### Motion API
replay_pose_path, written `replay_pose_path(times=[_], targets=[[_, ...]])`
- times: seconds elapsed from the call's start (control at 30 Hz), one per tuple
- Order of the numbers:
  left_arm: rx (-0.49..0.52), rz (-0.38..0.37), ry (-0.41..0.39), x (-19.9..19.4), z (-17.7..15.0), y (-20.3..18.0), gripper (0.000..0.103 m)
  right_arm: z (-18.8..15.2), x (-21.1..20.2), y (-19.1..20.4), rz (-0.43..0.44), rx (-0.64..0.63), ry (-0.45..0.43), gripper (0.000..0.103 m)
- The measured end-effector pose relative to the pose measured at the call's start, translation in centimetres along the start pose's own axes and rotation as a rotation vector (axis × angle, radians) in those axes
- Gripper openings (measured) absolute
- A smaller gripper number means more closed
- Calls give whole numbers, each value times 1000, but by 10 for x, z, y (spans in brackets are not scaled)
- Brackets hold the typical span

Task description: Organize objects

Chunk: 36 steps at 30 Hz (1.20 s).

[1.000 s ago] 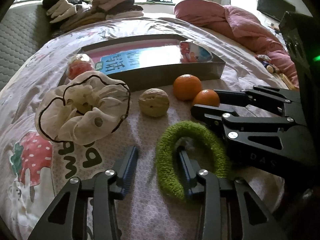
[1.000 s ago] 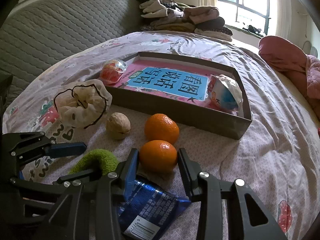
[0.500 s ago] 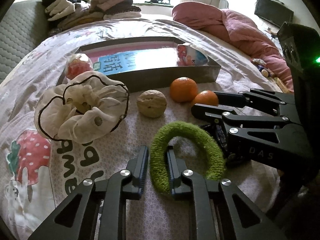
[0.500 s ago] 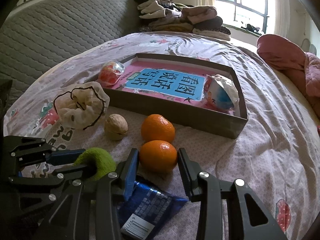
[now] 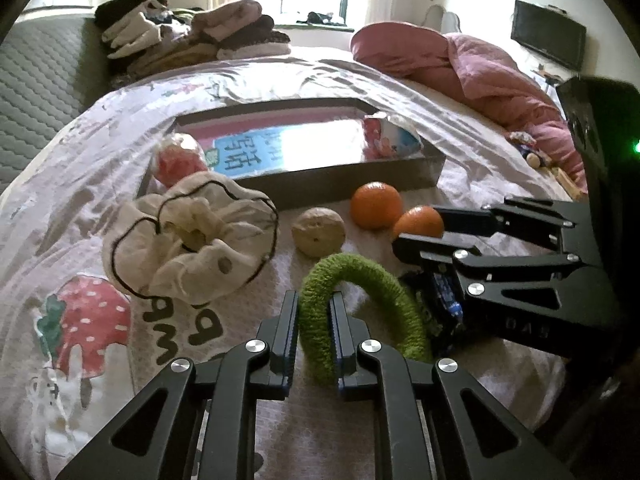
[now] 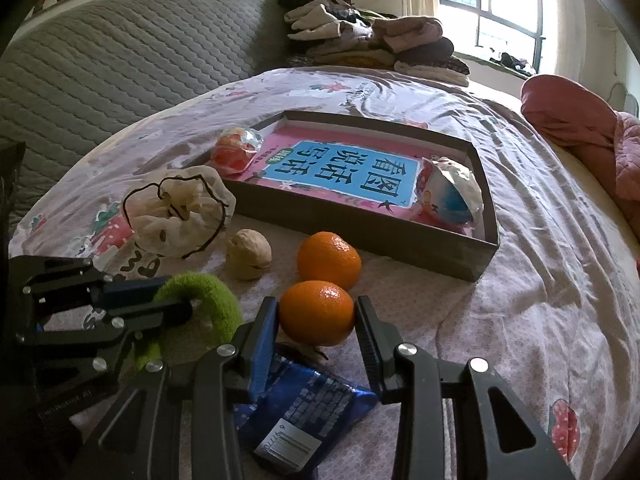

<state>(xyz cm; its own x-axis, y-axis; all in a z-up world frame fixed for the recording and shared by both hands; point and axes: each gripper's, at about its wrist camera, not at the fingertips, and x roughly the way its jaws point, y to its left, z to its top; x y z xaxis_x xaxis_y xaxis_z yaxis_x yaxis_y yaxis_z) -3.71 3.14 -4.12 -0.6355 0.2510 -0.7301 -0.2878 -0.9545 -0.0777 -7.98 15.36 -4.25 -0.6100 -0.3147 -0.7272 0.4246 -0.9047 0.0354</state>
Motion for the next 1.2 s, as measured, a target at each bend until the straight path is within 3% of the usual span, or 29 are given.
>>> replay_pose_path(times=[0.47, 1.2], targets=[[8, 34, -113, -27, 8, 2, 14, 5, -14, 0, 9, 6, -68, 39], [-16, 92, -192, -47, 27, 9, 14, 12, -29, 2, -18, 0, -146, 39]])
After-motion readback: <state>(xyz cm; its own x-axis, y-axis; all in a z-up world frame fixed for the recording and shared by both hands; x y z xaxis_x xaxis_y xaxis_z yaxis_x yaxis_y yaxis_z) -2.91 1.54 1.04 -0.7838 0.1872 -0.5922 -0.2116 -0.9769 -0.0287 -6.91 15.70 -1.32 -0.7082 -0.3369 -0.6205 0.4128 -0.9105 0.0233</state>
